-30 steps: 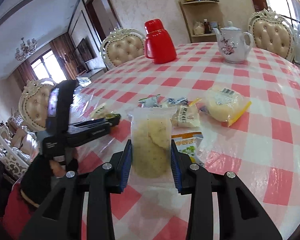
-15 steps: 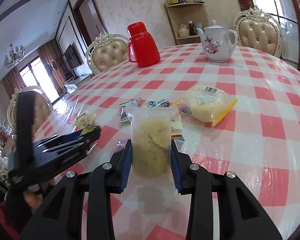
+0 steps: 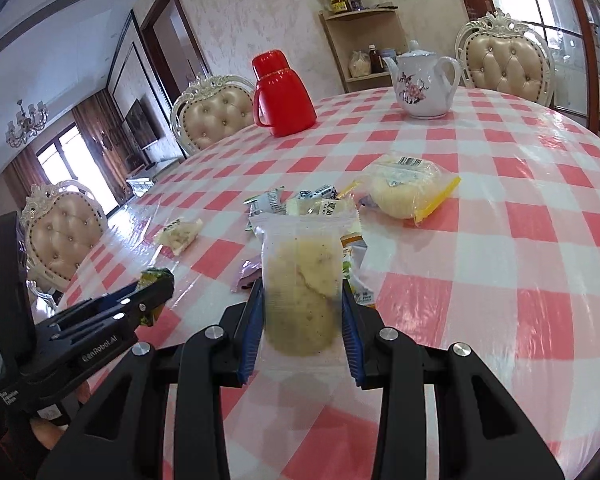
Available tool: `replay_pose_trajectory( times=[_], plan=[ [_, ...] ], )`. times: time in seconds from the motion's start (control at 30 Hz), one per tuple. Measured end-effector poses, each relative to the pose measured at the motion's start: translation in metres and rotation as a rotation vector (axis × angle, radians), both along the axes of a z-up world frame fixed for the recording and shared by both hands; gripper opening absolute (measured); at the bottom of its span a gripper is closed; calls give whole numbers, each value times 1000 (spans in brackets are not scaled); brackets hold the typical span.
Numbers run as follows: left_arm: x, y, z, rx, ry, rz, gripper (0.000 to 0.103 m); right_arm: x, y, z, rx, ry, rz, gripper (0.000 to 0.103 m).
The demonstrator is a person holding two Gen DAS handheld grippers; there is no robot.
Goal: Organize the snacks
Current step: 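Lift the green packet and bread bag up from the table with both grippers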
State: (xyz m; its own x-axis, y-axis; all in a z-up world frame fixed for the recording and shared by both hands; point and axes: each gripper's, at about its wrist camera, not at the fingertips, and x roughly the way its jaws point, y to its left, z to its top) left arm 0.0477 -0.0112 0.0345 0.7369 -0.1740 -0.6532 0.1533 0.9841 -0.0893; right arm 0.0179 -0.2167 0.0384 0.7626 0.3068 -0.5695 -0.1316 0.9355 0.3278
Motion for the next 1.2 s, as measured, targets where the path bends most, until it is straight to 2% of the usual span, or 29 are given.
replay_pose_trajectory(
  times=[0.4, 0.57, 0.7, 0.83, 0.97, 1.1, 1.2],
  plan=[
    [-42, 20, -3, -70, -3, 60, 35, -33, 33, -7, 10, 21, 78, 36],
    [-68, 28, 4, -73, -40, 93, 35, -50, 44, -6, 40, 14, 112, 36],
    [-93, 37, 5, -66, -40, 121, 35, -61, 44, -5, 125, 24, 140, 36],
    [-111, 54, -1, -98, 28, 148, 35, -75, 48, -3, 195, 41, 168, 36],
    [-131, 74, 2, -107, 52, 173, 36, -94, 71, 2, 160, 58, 208, 36],
    [-158, 98, 14, -86, 37, 210, 36, -116, 115, 6, 1, 54, 269, 36],
    [-180, 118, 22, -66, 13, 237, 36, -128, 139, 10, -52, 38, 314, 36]
  ],
)
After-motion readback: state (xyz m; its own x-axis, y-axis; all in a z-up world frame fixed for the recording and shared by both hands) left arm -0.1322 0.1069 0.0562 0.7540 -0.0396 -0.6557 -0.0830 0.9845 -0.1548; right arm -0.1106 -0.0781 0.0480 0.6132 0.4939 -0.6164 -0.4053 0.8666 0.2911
